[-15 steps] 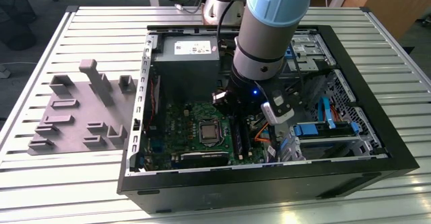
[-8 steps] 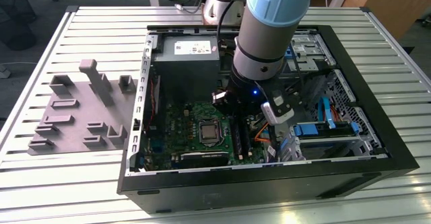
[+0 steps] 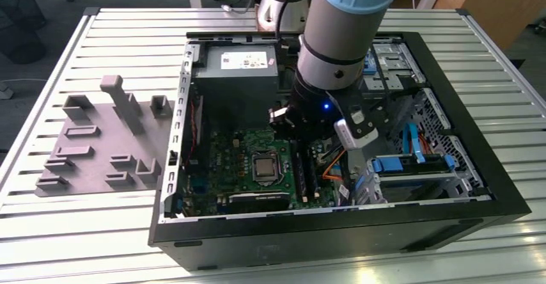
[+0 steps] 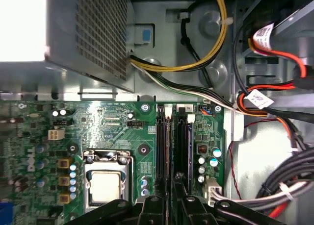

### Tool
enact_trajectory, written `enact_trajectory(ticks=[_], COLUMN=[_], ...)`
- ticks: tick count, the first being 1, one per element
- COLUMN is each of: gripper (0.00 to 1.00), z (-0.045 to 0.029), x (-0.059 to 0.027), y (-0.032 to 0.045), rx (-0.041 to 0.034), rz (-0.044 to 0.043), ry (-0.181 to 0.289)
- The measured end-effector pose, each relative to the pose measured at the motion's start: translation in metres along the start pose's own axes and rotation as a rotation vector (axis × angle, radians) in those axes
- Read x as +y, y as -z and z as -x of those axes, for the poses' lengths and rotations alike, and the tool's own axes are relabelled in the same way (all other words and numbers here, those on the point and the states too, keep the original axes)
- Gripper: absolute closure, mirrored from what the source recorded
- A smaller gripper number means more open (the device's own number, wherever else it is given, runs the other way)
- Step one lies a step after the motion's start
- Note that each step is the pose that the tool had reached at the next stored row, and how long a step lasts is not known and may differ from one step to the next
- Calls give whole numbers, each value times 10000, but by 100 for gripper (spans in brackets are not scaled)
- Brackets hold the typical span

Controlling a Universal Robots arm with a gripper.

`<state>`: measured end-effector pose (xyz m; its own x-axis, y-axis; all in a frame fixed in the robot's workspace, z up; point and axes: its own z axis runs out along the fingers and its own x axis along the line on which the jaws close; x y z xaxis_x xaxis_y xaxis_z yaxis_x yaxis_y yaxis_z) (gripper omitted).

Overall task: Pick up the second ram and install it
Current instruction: 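Insert the second ram into the second slot, then press down the second ram until it locks into place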

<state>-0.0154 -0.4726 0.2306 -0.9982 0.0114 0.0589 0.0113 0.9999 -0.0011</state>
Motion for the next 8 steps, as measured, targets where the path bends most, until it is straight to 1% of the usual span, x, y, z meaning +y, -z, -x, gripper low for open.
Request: enact_trajectory(ticks=[1, 3, 4, 5, 6, 8], gripper=[79, 80, 87, 87, 89, 89], z=[-1, -1, -1, -1, -1, -1], x=[0, 0, 0, 0, 0, 0], y=[21, 26, 26, 26, 26, 24], rx=[1, 0, 0, 1, 1, 2], rz=[0, 3, 3, 3, 3, 2], ry=[3, 5, 4, 4, 5, 5])
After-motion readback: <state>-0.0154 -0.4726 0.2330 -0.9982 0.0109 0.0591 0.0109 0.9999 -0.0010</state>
